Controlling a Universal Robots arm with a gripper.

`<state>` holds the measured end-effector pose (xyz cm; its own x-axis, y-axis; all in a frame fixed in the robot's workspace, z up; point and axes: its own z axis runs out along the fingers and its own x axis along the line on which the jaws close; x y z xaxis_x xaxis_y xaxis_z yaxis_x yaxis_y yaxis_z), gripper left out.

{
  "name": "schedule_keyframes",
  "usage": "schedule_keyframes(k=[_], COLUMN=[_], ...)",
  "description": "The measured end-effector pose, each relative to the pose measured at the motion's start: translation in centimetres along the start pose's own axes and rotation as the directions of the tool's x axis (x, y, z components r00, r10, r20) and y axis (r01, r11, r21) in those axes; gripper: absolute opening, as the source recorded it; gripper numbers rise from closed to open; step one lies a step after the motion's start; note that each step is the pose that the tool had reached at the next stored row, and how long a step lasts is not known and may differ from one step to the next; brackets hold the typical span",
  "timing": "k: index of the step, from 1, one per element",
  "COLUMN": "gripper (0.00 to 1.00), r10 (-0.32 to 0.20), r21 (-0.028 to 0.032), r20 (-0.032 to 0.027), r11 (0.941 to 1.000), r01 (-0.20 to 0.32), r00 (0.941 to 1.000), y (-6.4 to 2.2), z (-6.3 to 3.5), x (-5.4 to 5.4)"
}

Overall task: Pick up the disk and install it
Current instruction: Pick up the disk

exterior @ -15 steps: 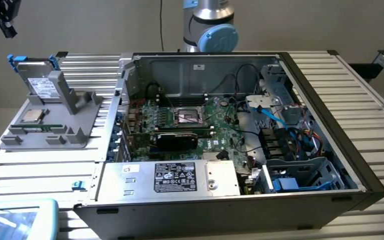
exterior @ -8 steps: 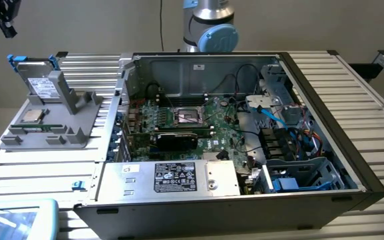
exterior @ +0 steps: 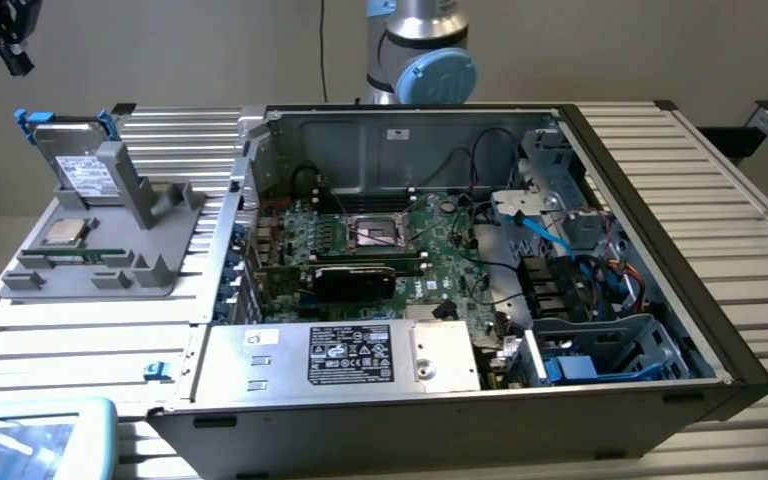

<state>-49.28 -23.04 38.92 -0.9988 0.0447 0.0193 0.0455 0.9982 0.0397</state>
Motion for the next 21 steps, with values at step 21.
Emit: schedule_keyframes(k=[21], gripper=[0.11], r10=[-0.272], r21=[0.0038], r20=[-0.0116], r11=[0.9624], r01=[0.272], r00=[0.9623], y=[0.0], z=[0.02], x=[0.01])
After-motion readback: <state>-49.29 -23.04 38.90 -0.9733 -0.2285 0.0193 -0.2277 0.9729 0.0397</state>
